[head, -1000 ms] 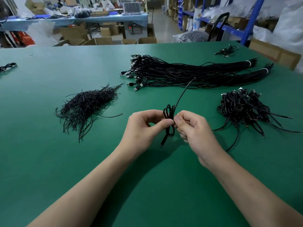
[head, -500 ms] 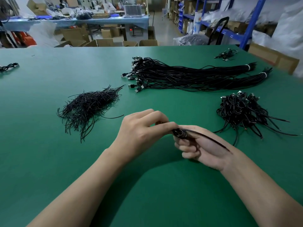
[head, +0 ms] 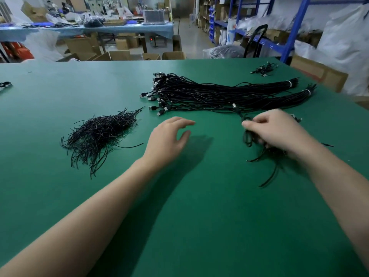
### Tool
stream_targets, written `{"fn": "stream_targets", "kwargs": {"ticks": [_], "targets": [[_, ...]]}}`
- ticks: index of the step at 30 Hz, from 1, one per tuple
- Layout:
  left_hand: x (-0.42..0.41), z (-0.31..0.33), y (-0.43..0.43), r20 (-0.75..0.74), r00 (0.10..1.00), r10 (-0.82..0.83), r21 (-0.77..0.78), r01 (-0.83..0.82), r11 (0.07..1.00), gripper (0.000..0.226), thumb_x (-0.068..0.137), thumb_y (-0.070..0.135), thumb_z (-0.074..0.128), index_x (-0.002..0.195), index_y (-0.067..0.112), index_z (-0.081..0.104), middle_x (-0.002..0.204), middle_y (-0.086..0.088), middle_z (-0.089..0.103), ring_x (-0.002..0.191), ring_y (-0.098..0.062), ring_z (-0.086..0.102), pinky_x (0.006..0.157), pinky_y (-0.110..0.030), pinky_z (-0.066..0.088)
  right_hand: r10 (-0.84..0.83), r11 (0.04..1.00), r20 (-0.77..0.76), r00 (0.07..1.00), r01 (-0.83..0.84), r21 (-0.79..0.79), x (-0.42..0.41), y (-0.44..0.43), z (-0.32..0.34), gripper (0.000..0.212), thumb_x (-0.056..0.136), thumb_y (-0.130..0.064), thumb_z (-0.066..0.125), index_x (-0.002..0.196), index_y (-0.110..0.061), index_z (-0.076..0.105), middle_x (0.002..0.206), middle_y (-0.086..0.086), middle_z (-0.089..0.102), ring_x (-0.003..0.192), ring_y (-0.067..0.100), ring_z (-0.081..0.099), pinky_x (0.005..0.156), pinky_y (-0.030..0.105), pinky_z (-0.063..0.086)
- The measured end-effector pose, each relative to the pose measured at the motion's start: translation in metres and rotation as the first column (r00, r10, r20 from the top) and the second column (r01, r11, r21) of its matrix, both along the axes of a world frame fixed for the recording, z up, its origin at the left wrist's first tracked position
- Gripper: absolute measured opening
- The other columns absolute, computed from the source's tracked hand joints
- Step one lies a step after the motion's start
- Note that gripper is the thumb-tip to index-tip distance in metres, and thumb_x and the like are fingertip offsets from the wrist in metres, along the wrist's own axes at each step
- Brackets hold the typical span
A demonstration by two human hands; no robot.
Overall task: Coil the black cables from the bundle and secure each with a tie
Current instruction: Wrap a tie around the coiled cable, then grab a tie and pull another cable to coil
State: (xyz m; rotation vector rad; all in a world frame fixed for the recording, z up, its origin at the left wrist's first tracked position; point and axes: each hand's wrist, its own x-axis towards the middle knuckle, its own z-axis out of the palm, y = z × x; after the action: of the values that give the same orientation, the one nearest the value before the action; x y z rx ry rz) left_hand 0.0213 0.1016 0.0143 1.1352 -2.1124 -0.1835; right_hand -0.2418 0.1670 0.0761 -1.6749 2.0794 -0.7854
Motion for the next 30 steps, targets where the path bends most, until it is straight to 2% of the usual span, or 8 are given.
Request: {"fn": "stream_targets", "kwargs": {"ticks": [3, 5, 8, 11, 14, 18, 22, 30], "targets": [[-0.002, 0.001, -0.04, 0.096, 0.982, 0.164, 0.134, -0.176, 0.975, 0.033, 0.1, 0.027, 0.058, 0.131, 0.02, 0.066, 0.135, -0.001, 0.063, 0.124, -0.022, 0.056, 0.104, -0.038, 0.046, -0.17, 0.986, -0.381, 0.909, 0.157, -0.064, -0.037, -0.018, 0.013, 0.045, 0.092, -0.041, 0.065, 0.083, 0.003, 0.073, 0.077, 0.023, 0.07, 0.072, 0.04, 0.066, 0.063, 0.036, 0.052], [-0.005, 0.001, -0.064, 0.183, 0.961, 0.207, 0.171, -0.238, 0.956, 0.04, 0.102, 0.028, 0.055, 0.141, 0.016, 0.059, 0.146, -0.006, 0.055, 0.136, -0.028, 0.046, 0.112, -0.041, 0.038, -0.208, 0.977, -0.471, 0.858, 0.209, -0.05, -0.054, -0.026, 0.018, 0.044, 0.093, -0.038, 0.067, 0.079, 0.004, 0.071, 0.073, 0.022, 0.067, 0.068, 0.038, 0.063, 0.066, 0.041, 0.058], [-0.012, 0.001, -0.096, 0.313, 0.924, 0.219, 0.227, -0.296, 0.928, 0.049, 0.106, 0.03, 0.048, 0.153, 0.017, 0.043, 0.161, -0.008, 0.037, 0.147, -0.034, 0.031, 0.119, -0.046, 0.03, -0.222, 0.958, -0.564, 0.795, 0.286, 0.026, -0.066, -0.03, 0.019, 0.048, 0.093, -0.041, 0.068, 0.071, 0.0, 0.06, 0.071, 0.017, 0.058, 0.064, 0.032, 0.057, 0.057, 0.034, 0.047], [-0.018, -0.002, -0.119, 0.415, 0.89, 0.187, 0.305, -0.33, 0.893, 0.05, 0.108, 0.034, 0.04, 0.155, 0.019, 0.039, 0.164, -0.006, 0.029, 0.149, -0.034, 0.026, 0.119, -0.049, 0.029, -0.235, 0.951, -0.675, 0.699, 0.309, -0.01, -0.061, -0.03, 0.018, 0.044, 0.093, -0.043, 0.068, 0.097, 0.0, 0.058, 0.101, 0.021, 0.06, 0.092, 0.037, 0.059, 0.067, 0.039, 0.046], [-0.021, -0.009, -0.13, 0.467, 0.856, 0.224, 0.205, -0.352, 0.913, 0.039, 0.106, 0.033, 0.044, 0.141, 0.024, 0.059, 0.147, -0.009, 0.051, 0.136, -0.035, 0.04, 0.108, -0.047, 0.04, -0.184, 0.98, -0.749, 0.637, 0.179, -0.088, -0.038, -0.032, 0.017, 0.044, 0.094, -0.037, 0.067, 0.122, -0.004, 0.057, 0.124, 0.022, 0.054, 0.116, 0.04, 0.051, 0.091, 0.05, 0.047], [-0.017, -0.016, -0.139, 0.36, 0.889, 0.282, 0.083, -0.332, 0.94, 0.027, 0.102, 0.026, 0.057, 0.125, 0.021, 0.071, 0.127, -0.011, 0.062, 0.121, -0.035, 0.053, 0.097, -0.044, 0.047, -0.022, 0.999, -0.74, 0.672, -0.011, -0.04, 0.003, -0.043, 0.008, 0.041, 0.096, -0.041, 0.061, 0.124, -0.011, 0.06, 0.127, 0.016, 0.053, 0.121, 0.034, 0.049, 0.098, 0.048, 0.045], [-0.01, -0.018, -0.149, 0.408, 0.852, 0.329, -0.009, -0.357, 0.934, 0.034, 0.101, 0.028, 0.057, 0.133, 0.019, 0.063, 0.13, -0.012, 0.061, 0.125, -0.036, 0.048, 0.099, -0.046, 0.042, 0.153, 0.988, -0.641, 0.752, -0.122, 0.093, 0.037, -0.058, -0.014, 0.049, 0.098, -0.047, 0.057, 0.133, -0.013, 0.055, 0.135, 0.011, 0.052, 0.127, 0.03, 0.048, 0.104, 0.046, 0.044], [-0.01, -0.02, -0.161, 0.366, 0.874, 0.321, -0.021, -0.337, 0.941, 0.017, 0.101, 0.023, 0.058, 0.111, 0.02, 0.072, 0.116, -0.009, 0.066, 0.115, -0.032, 0.052, 0.093, -0.043, 0.04, 0.337, 0.94, -0.414, 0.846, -0.277, 0.2, 0.078, -0.087, -0.06, 0.065, 0.106, -0.047, 0.04, 0.159, -0.013, 0.023, 0.166, 0.005, 0.021, 0.152, 0.022, 0.021, 0.122, 0.041, 0.023]]}}
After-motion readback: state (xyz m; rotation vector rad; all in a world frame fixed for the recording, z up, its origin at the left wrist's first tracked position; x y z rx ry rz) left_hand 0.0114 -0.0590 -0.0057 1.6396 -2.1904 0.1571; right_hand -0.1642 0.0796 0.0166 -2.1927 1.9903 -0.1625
